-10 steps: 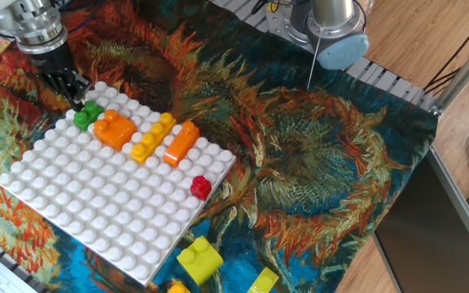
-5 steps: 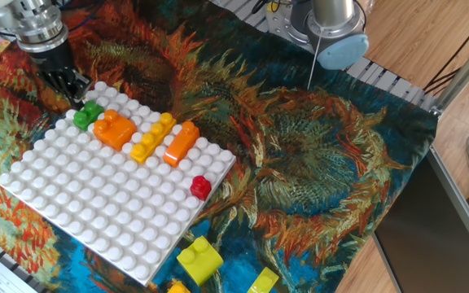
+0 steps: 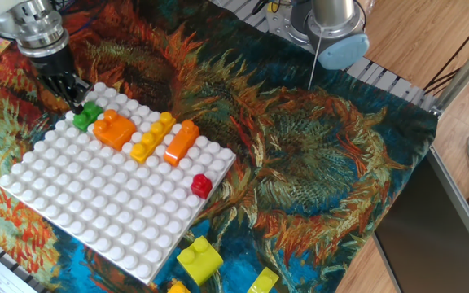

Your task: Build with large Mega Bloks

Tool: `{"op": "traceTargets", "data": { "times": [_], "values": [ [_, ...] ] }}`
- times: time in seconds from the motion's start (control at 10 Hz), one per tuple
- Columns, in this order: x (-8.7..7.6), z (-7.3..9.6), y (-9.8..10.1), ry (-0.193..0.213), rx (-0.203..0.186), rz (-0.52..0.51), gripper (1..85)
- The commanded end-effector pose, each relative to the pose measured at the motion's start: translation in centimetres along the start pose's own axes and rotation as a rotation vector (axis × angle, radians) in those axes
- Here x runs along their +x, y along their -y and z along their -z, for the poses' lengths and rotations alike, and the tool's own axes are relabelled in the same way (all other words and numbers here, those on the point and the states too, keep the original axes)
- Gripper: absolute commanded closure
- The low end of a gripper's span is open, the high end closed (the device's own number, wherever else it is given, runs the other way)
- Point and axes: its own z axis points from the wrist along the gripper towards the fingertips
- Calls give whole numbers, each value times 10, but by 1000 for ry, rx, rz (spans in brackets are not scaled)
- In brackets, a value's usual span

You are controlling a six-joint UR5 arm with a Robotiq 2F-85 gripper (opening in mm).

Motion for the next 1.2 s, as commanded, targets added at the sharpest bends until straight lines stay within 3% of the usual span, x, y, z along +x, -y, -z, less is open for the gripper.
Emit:
{"op": "traceTargets", "data": {
  "times": [0.0, 0.2, 0.3, 0.6, 0.9, 1.1],
  "values": [
    [9, 5, 10, 6, -10, 20, 843],
    [17, 21, 9, -25, -14, 19, 843],
    [13, 19, 5, -22, 5, 6, 843],
    [11, 29, -4, -34, -3, -15, 843],
    [17, 44, 16, -49, 33, 19, 843],
    [16, 44, 6, -45, -1, -19, 843]
  ]
}}
